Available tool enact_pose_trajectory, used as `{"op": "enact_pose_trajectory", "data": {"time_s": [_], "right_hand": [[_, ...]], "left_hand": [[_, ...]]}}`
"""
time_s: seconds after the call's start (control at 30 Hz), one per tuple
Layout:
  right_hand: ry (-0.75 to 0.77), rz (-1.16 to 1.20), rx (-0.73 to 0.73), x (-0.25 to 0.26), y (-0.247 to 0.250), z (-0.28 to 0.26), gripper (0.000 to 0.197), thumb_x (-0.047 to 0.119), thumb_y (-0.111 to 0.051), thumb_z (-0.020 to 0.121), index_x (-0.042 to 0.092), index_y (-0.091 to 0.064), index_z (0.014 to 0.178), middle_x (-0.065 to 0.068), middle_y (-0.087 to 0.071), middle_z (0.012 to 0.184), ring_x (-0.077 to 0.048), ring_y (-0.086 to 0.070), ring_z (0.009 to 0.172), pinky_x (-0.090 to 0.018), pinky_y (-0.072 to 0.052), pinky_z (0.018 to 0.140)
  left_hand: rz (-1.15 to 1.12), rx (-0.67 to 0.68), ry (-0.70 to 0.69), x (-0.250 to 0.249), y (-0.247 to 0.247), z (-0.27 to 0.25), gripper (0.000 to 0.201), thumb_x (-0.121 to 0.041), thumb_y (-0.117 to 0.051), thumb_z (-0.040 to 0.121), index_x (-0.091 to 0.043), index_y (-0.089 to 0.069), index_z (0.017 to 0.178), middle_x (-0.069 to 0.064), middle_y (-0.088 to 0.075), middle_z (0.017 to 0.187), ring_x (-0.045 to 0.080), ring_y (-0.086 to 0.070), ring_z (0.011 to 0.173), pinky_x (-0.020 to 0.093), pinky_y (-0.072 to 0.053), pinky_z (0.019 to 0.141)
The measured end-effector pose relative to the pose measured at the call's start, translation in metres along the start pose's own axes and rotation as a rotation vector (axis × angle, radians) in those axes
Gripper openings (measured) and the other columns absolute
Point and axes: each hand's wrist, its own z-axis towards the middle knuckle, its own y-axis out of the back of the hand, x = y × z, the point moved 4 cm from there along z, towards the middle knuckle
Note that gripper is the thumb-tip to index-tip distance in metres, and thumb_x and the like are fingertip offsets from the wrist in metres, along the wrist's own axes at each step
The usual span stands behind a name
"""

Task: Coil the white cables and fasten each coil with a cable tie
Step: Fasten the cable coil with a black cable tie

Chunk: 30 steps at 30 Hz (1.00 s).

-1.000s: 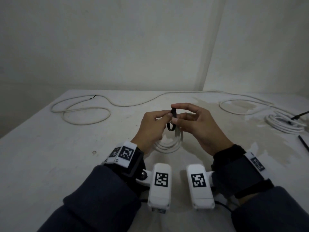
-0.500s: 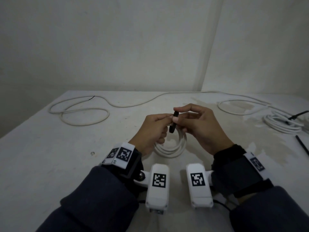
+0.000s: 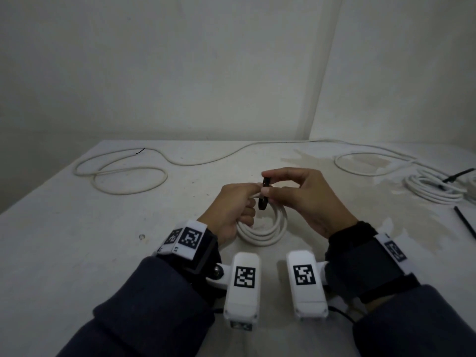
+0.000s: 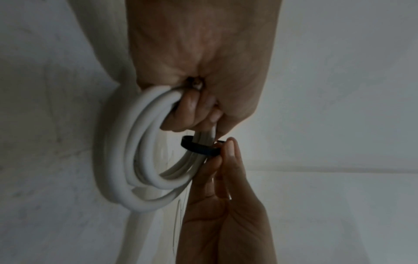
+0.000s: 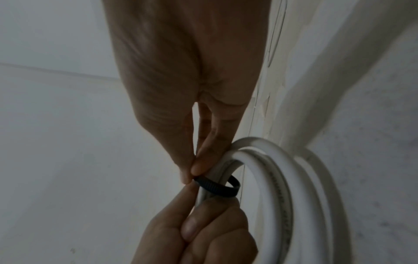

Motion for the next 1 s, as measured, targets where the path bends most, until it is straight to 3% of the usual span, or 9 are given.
{"op": "enact_pose_trajectory", "data": {"time_s": [0.17,0.4,0.53,0.67,0.8,0.9,1.0], "right_hand": [[0.020,-0.028,-0.020,0.000,0.002,-0.001,0.023,-0.003,-0.077,0.072,0.008,-0.074,0.092,-0.004,-0.069,0.082,-0.017,-0.068,0.072,-0.021,-0.053,0.065],[0.003,-0.013,-0.036,0.001,0.001,-0.001,0.014,-0.008,-0.075,0.073,0.004,-0.073,0.080,-0.012,-0.069,0.080,-0.015,-0.068,0.069,-0.020,-0.054,0.062],[0.015,-0.055,-0.094,0.000,0.003,0.002,0.014,-0.008,-0.075,0.073,0.005,-0.074,0.077,-0.008,-0.069,0.071,-0.012,-0.066,0.061,-0.018,-0.053,0.059],[0.020,-0.125,-0.137,0.001,0.006,0.002,0.009,0.004,-0.078,0.075,0.011,-0.072,0.078,-0.001,-0.071,0.072,-0.003,-0.064,0.061,-0.013,-0.047,0.054],[-0.160,-0.043,-0.165,-0.007,0.011,0.002,0.015,0.020,-0.071,0.084,0.006,-0.073,0.091,-0.001,-0.071,0.077,-0.008,-0.061,0.065,-0.019,-0.044,0.058],[-0.165,-0.078,-0.159,-0.006,0.012,0.002,0.009,0.017,-0.069,0.085,0.010,-0.072,0.081,0.000,-0.068,0.075,-0.006,-0.057,0.066,-0.019,-0.042,0.060],[-0.084,-0.078,-0.264,-0.002,0.015,0.002,0.020,0.009,-0.067,0.087,0.014,-0.066,0.067,0.002,-0.065,0.067,-0.004,-0.058,0.058,-0.012,-0.044,0.054]], "left_hand": [[-0.022,0.023,0.045,0.001,-0.002,-0.001,0.010,-0.014,-0.050,0.095,-0.009,-0.056,0.090,-0.008,-0.027,0.044,0.004,-0.019,0.035,0.015,-0.016,0.032],[-0.024,0.051,0.066,0.002,-0.003,0.000,0.015,-0.017,-0.051,0.096,-0.013,-0.053,0.081,-0.008,-0.027,0.043,0.004,-0.019,0.035,0.015,-0.015,0.031],[-0.001,0.047,0.060,0.002,-0.003,-0.001,0.018,-0.020,-0.053,0.095,-0.012,-0.057,0.080,-0.006,-0.025,0.048,0.004,-0.018,0.036,0.015,-0.014,0.032],[0.020,0.005,0.014,-0.001,-0.003,0.000,0.013,-0.020,-0.054,0.095,-0.008,-0.058,0.094,-0.006,-0.026,0.049,0.005,-0.020,0.037,0.016,-0.016,0.033],[0.027,0.009,0.003,0.000,-0.003,0.000,0.014,-0.019,-0.053,0.096,-0.007,-0.053,0.102,-0.008,-0.027,0.046,0.004,-0.021,0.035,0.015,-0.018,0.032],[0.051,0.042,0.016,0.001,-0.006,-0.002,0.016,-0.020,-0.052,0.096,-0.007,-0.055,0.104,-0.008,-0.025,0.046,0.004,-0.020,0.035,0.015,-0.018,0.032],[0.090,0.078,0.056,0.002,-0.012,-0.004,0.017,-0.022,-0.052,0.097,-0.007,-0.054,0.105,-0.008,-0.024,0.045,0.005,-0.018,0.036,0.015,-0.016,0.032]]}}
